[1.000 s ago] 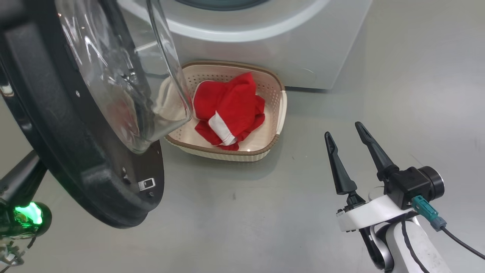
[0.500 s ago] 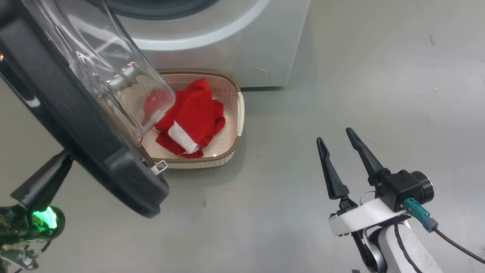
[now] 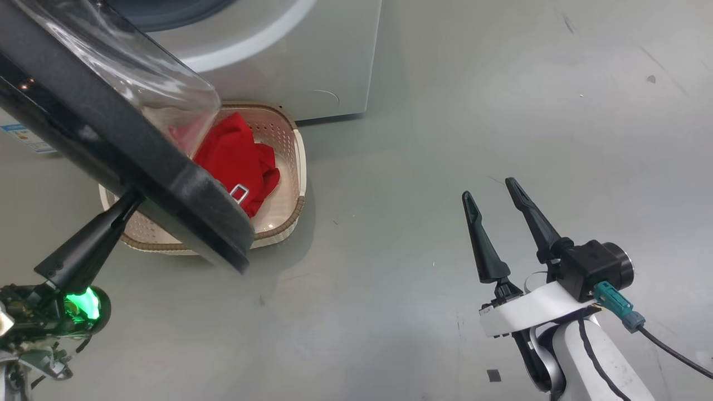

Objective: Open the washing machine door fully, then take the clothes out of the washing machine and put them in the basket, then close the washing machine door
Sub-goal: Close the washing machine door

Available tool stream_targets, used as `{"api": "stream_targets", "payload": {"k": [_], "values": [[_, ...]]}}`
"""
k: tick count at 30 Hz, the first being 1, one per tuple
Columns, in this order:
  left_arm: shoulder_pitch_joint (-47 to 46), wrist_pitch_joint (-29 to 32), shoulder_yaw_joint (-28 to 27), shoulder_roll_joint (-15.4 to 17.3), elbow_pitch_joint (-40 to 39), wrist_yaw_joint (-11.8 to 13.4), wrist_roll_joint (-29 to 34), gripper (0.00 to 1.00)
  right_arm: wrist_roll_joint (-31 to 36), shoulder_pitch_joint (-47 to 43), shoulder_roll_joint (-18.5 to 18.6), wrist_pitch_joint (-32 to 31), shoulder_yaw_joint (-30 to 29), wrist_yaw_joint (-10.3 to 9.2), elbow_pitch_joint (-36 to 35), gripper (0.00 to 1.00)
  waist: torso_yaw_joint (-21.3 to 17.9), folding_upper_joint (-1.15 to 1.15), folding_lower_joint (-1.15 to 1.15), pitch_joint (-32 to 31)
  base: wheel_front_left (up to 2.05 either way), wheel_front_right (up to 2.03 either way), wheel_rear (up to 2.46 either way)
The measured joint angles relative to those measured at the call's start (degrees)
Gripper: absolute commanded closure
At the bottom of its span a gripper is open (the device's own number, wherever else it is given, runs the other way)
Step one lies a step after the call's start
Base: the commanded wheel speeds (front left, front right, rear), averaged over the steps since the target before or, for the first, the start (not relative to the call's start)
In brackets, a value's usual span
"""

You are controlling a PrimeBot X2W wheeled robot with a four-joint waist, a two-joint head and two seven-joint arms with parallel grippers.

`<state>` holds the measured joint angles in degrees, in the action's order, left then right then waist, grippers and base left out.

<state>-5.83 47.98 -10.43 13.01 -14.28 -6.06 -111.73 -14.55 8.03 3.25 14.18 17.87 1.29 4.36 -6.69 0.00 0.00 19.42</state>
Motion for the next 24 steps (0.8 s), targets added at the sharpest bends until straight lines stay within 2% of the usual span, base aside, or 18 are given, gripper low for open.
{"api": "stream_targets", "payload": {"k": [12,24], "values": [[-7.7,-2.7,1.3,-1.1,0.7,2.0,0.6,1.0,-1.1,2.3,-0.1,0.0,0.5,-0.45,-1.4,0.0,-4.5,0.0,0.0,3.1,0.0,0.0,0.0],[-15.4,-5.8,1.9,-0.8,3.5,4.3,5.0,1.0,-4.8,3.7,-0.2,0.0,2.3,-1.46,-2.9,0.0,-8.3,0.0,0.0,6.0,0.0,0.0,0.0]]}}
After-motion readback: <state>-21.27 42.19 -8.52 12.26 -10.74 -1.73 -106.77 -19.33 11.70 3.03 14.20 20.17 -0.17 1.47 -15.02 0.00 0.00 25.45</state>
